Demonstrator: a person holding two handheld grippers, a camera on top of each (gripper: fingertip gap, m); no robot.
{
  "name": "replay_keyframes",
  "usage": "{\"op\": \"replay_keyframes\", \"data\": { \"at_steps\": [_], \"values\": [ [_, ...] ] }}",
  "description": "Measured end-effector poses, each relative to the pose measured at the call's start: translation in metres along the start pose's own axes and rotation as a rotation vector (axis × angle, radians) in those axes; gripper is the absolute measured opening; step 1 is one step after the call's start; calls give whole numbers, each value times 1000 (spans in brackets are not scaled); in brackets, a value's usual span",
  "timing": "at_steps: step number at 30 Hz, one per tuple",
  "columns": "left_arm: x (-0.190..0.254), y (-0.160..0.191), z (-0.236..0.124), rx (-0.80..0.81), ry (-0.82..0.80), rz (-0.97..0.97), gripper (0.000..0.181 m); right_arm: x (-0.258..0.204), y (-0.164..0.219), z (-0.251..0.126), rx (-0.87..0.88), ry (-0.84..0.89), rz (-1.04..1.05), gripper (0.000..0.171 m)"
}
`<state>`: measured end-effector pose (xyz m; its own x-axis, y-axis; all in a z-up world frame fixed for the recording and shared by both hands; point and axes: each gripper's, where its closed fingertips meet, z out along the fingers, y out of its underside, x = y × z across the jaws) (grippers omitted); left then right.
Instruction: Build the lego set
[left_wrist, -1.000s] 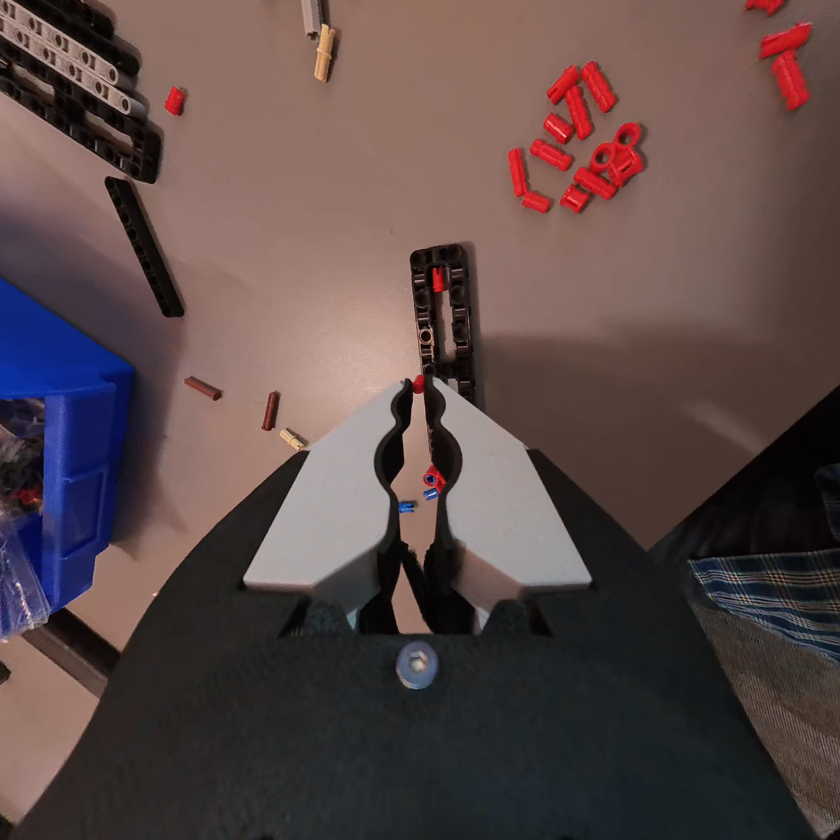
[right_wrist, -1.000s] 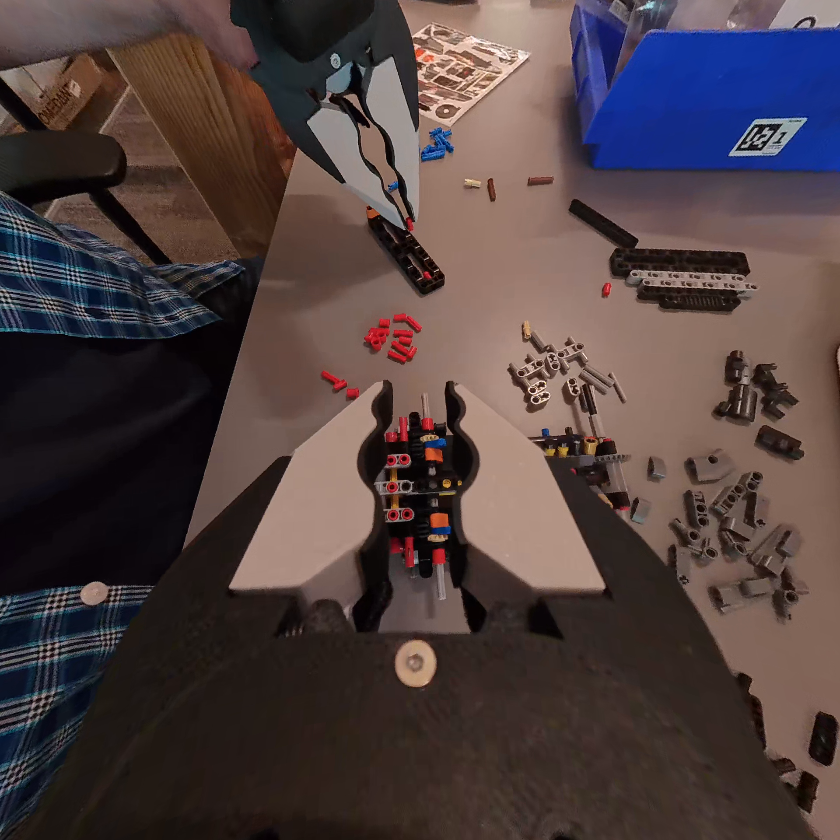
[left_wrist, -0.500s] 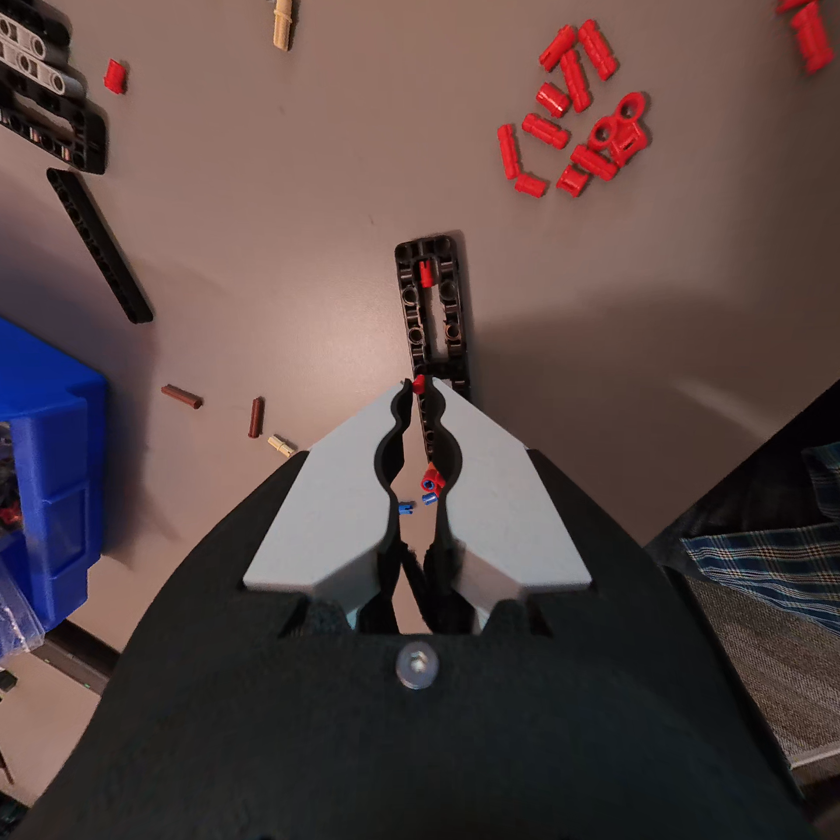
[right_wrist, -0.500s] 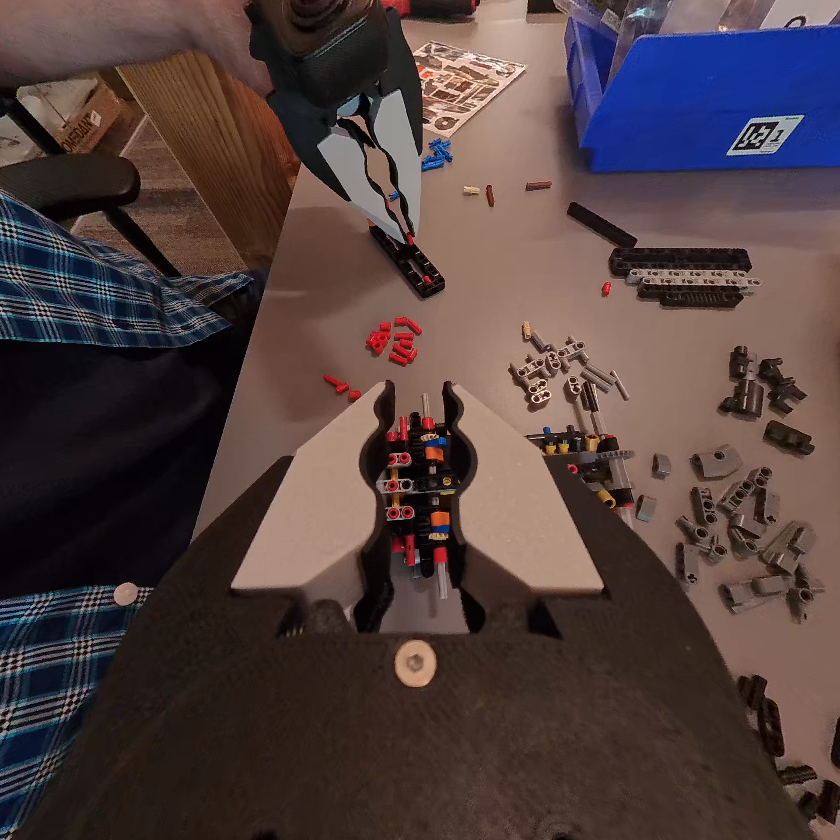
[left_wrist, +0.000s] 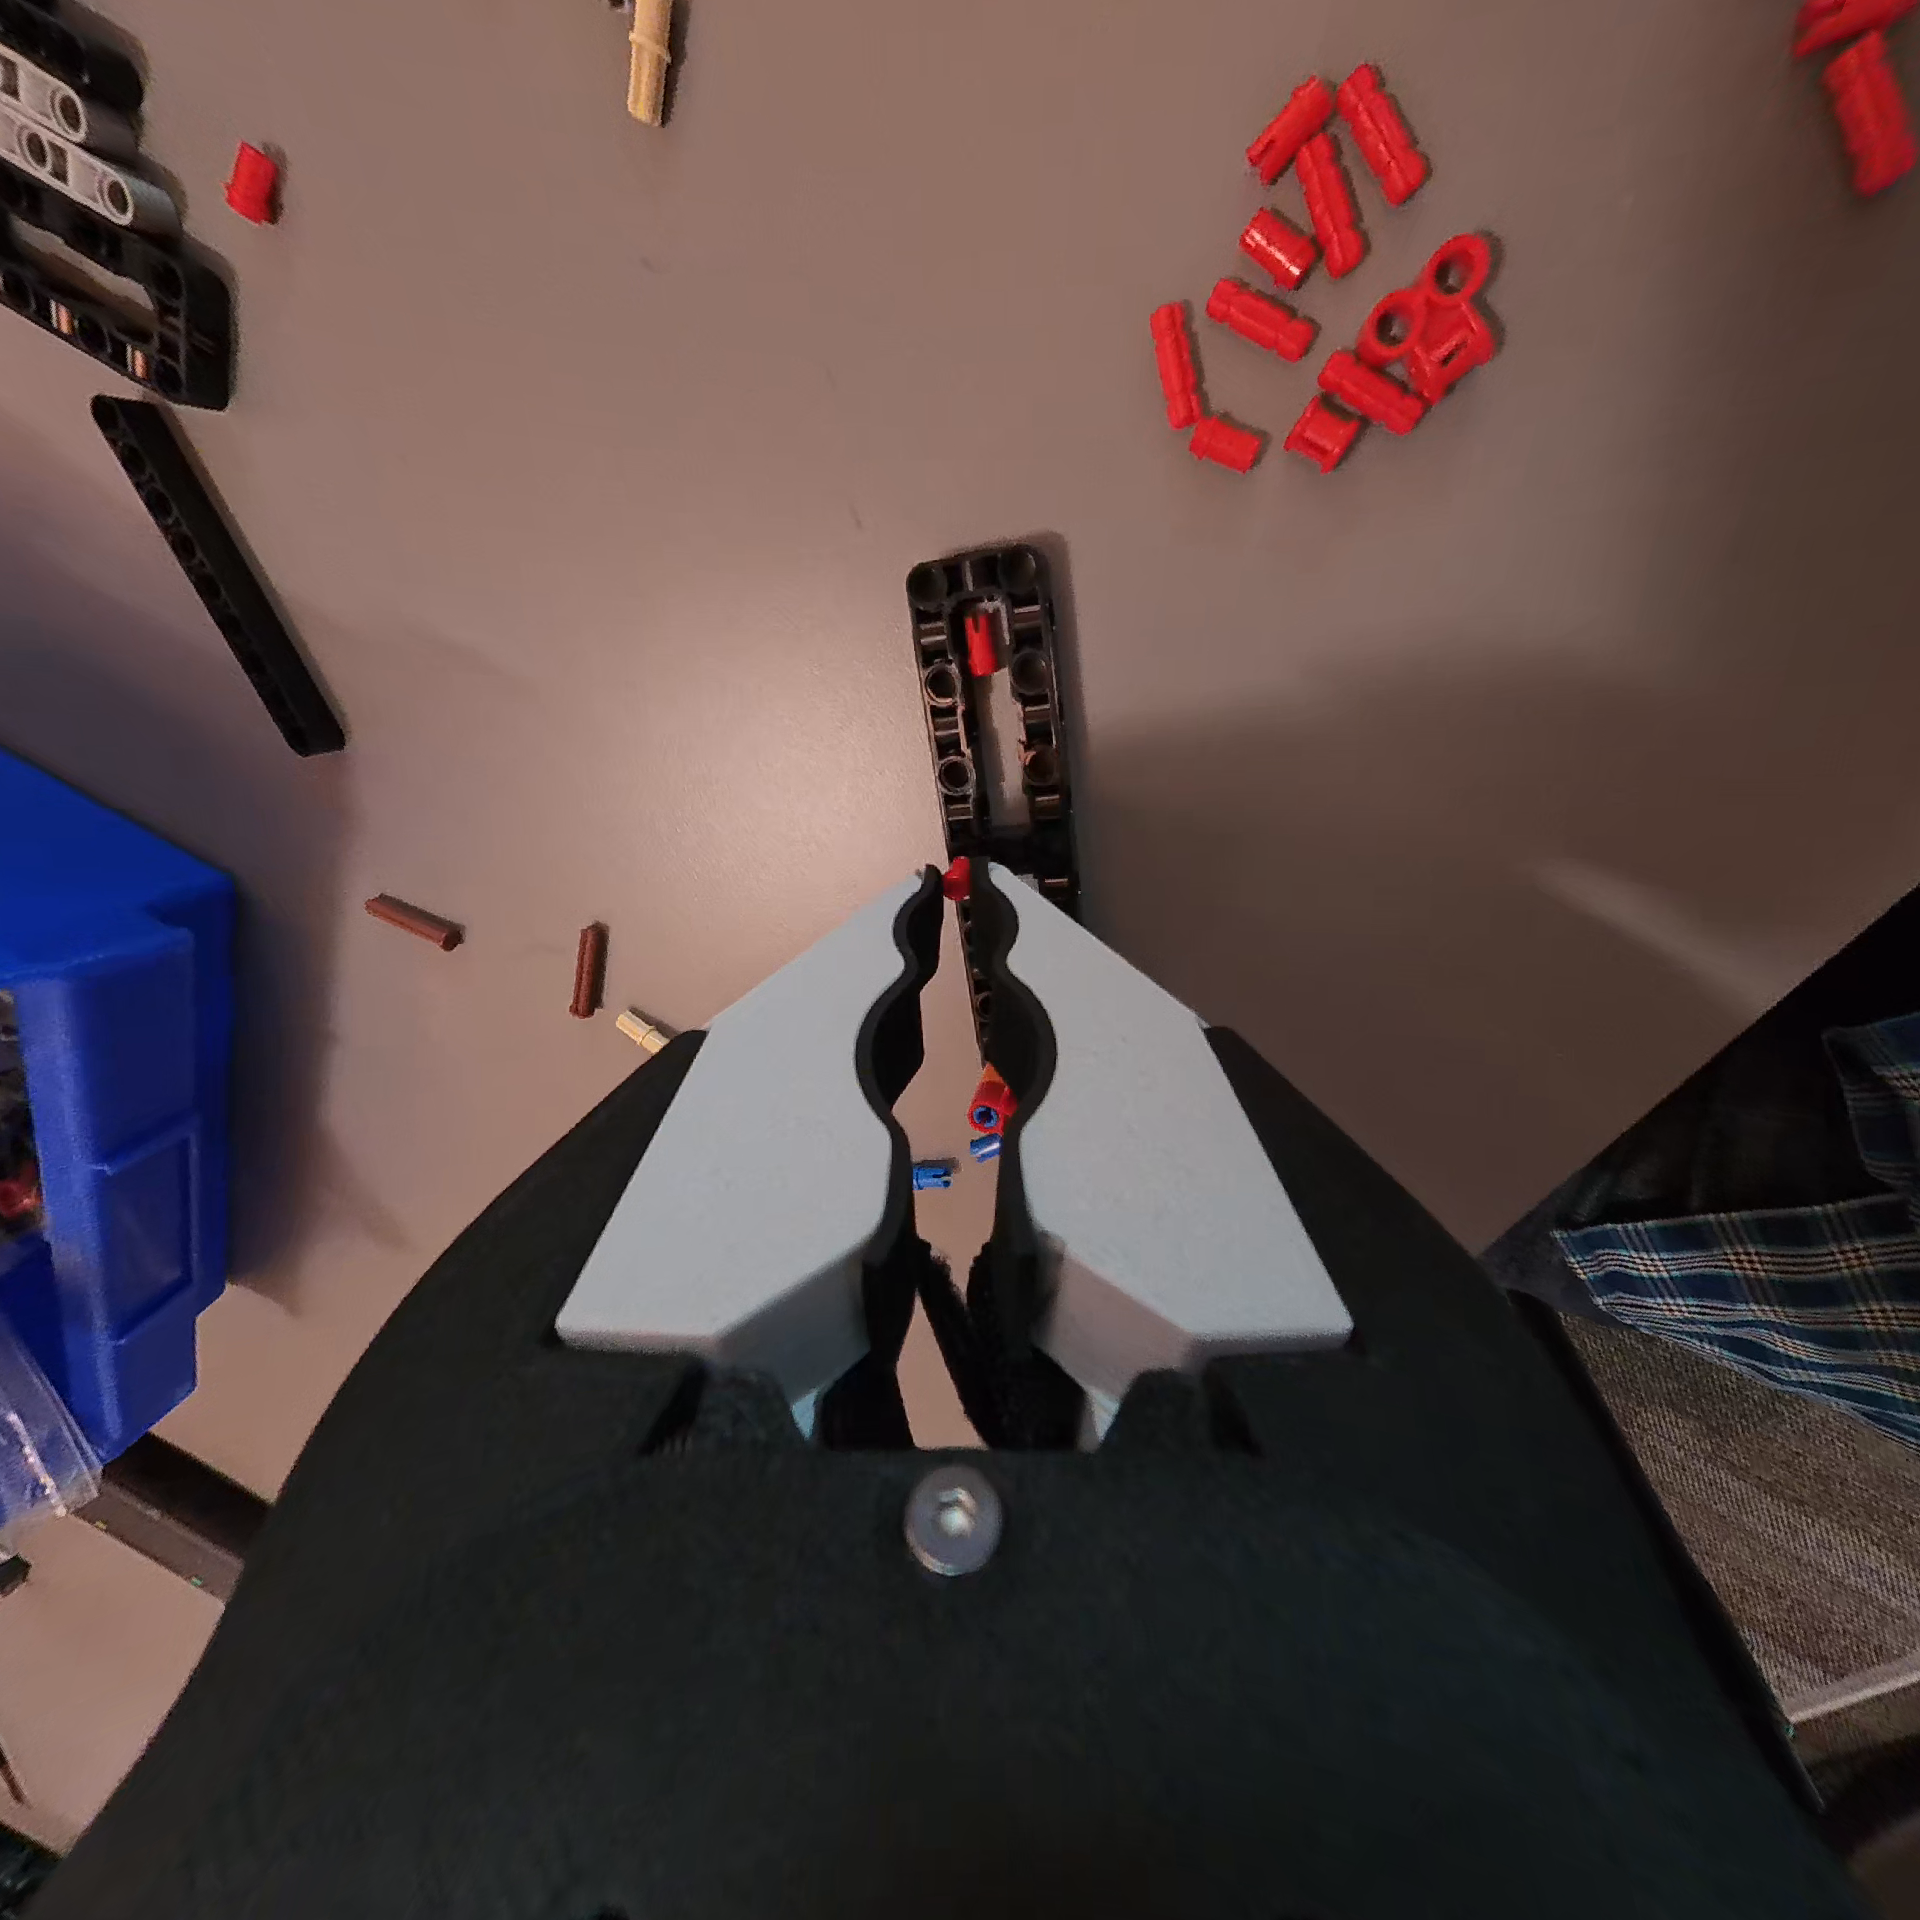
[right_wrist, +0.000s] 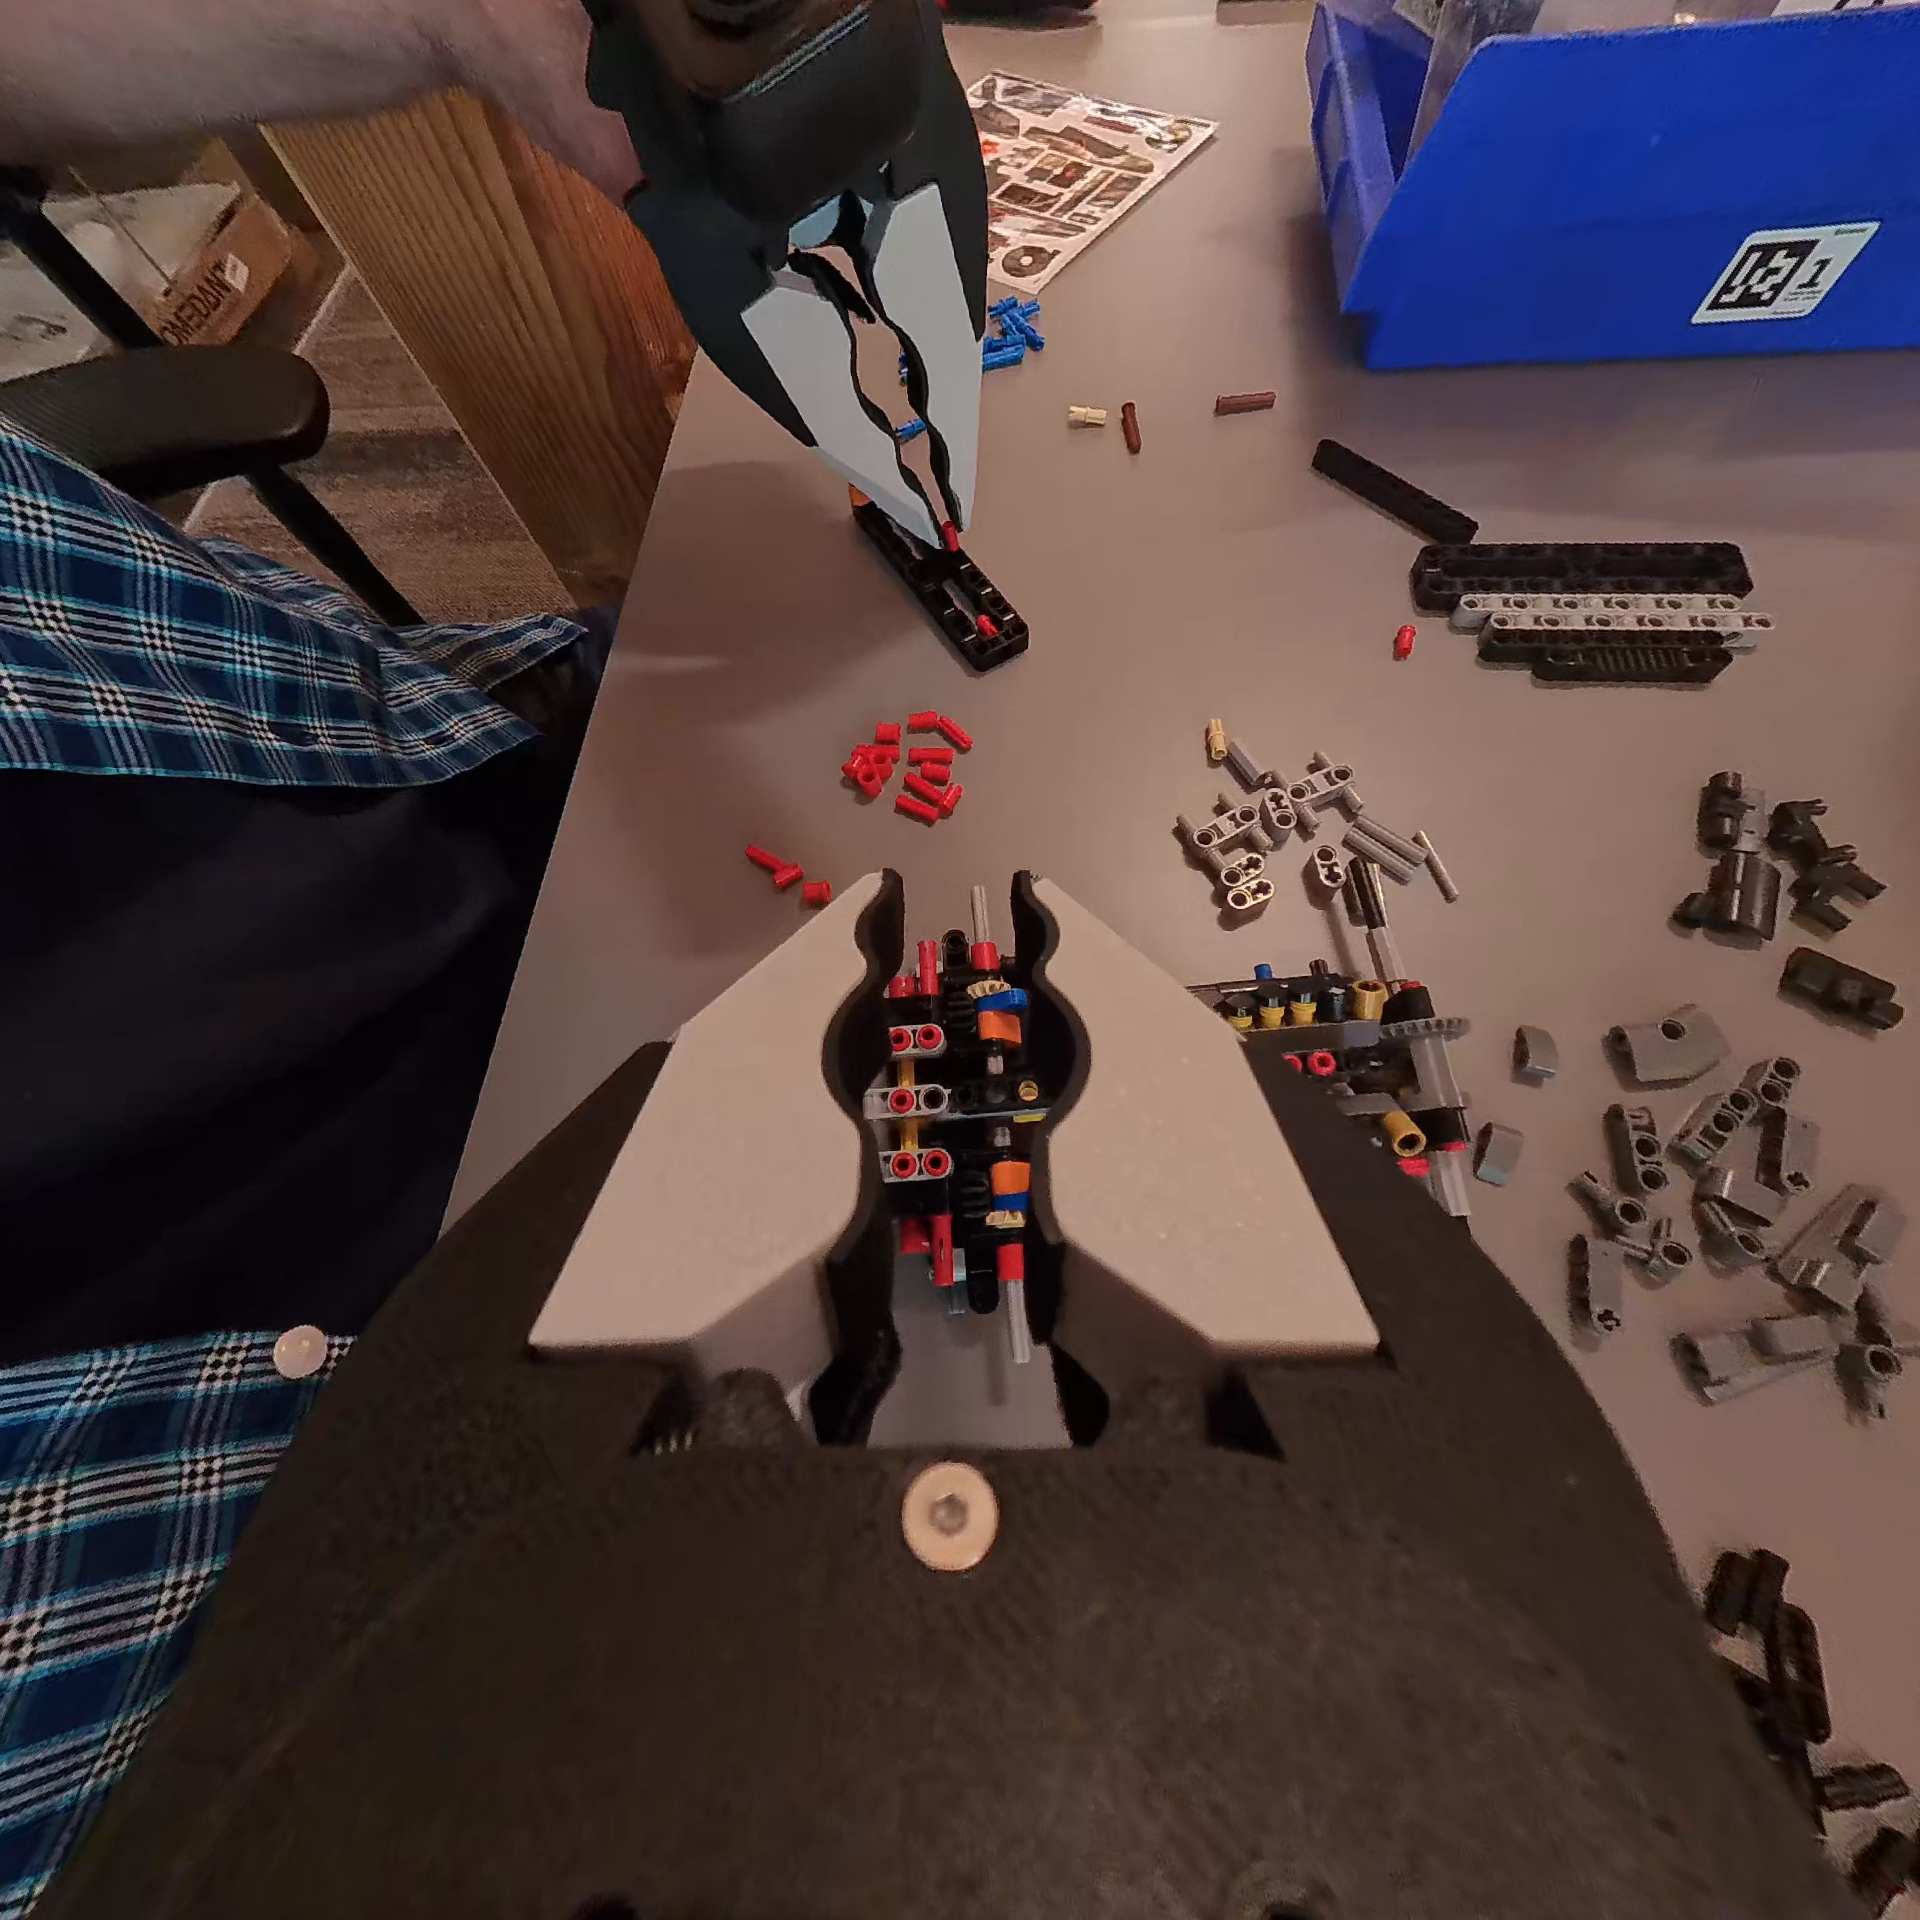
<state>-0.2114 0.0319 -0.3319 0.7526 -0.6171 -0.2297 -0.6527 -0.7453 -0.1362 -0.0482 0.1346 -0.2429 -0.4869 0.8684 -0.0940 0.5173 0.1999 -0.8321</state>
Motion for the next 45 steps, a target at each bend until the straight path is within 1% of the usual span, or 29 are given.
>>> {"op": "replay_keyframes", "data": {
  "at_steps": [15, 28, 38, 42, 45],
  "values": [
    [3, -5, 0, 24, 46, -17, 3, 2, 4, 2, -5, -8, 14, 17],
    [2, -1, 2, -58, 37, 21, 3, 3, 5, 1, -5, -11, 21, 17],
    [3, -5, 3, -114, 20, 72, 3, 5, 6, -1, -3, -10, 27, 16],
    [3, -7, 3, -117, 22, 88, 3, 4, 3, 1, 11, -17, 33, 18],
    [2, -8, 3, -110, 21, 93, 3, 0, 0, 11, -23, -45, 24, 26]
  ]
}}
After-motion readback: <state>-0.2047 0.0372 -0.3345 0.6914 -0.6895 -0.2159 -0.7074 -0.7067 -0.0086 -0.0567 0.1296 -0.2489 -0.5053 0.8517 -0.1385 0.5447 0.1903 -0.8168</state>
